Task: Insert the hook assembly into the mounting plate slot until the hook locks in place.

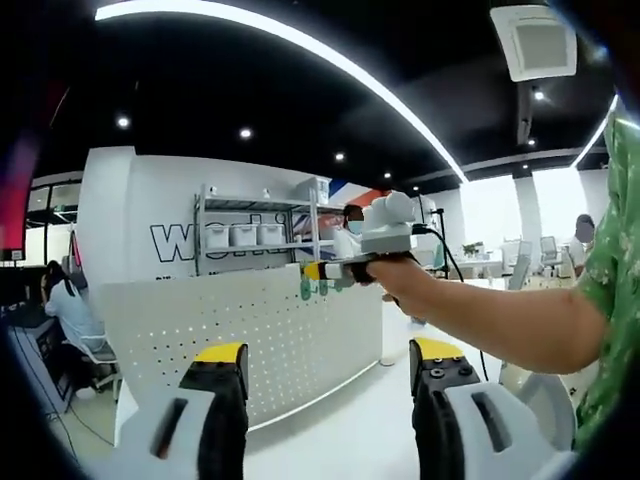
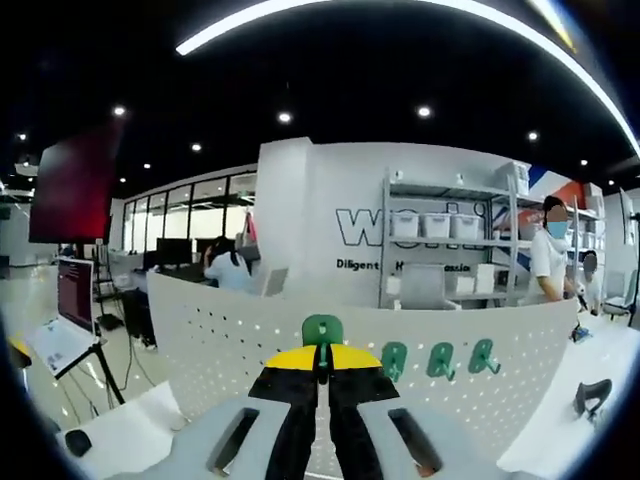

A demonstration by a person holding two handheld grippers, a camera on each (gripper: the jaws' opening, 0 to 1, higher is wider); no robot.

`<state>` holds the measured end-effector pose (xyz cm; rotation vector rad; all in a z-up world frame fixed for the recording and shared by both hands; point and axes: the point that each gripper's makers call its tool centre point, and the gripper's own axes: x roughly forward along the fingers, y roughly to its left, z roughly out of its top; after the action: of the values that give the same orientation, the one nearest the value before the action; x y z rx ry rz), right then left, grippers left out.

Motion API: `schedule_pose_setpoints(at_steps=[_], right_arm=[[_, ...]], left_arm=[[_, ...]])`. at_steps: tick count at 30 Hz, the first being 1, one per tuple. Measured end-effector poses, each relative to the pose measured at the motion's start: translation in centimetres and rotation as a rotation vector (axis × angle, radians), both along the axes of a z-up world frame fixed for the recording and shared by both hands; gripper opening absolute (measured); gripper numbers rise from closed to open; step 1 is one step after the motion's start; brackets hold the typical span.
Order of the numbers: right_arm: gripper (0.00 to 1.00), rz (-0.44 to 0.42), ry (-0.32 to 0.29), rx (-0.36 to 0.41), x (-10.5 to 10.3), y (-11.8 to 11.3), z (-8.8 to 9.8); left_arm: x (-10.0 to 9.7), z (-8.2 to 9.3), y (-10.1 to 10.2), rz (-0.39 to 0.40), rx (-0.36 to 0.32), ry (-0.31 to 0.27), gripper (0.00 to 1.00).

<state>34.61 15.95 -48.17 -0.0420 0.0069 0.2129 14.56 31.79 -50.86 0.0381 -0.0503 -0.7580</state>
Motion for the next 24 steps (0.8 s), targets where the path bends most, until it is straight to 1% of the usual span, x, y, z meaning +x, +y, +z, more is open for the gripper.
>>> schedule_pose_setpoints(at_steps=[3, 8, 9, 16, 19, 21, 24], right_arm=[[0.01, -0.016, 0.005, 0.007, 0.6, -0.4, -0.3], [0.01, -0.046, 0.0, 0.022, 1.8, -0.9, -0.7], [0.01, -0.048, 0.006, 0.034, 2.2, -0.8, -0.9], [0.01, -0.057, 0.016, 0.04, 3.5, -0.6, -1.8], [0.01, -0.064, 0.032, 0.054, 4.3, -0.8, -2.4], [0.01, -0.067, 0.038, 0.068, 4.6, -0.9, -2.7], [0.01, -0.069, 0.039, 0.064, 4.8, -0.7, -2.9]], left_arm=[[0.2, -0.1, 0.2, -0.002, -0.007, 0.006, 0.67], [0.2, 0.1, 0.1, -0.012, -0.01, -0.002, 0.67], [0.2, 0.1, 0.1, -0.014, -0.011, -0.002, 0.67], [0.6, 0.1, 0.5, -0.016, -0.021, 0.001, 0.67], [0.7, 0.2, 0.6, -0.014, -0.023, -0.001, 0.68], [0.8, 0.2, 0.6, -0.015, -0.024, 0.0, 0.68], [0.8, 0.2, 0.5, -0.018, -0.022, -0.002, 0.68]])
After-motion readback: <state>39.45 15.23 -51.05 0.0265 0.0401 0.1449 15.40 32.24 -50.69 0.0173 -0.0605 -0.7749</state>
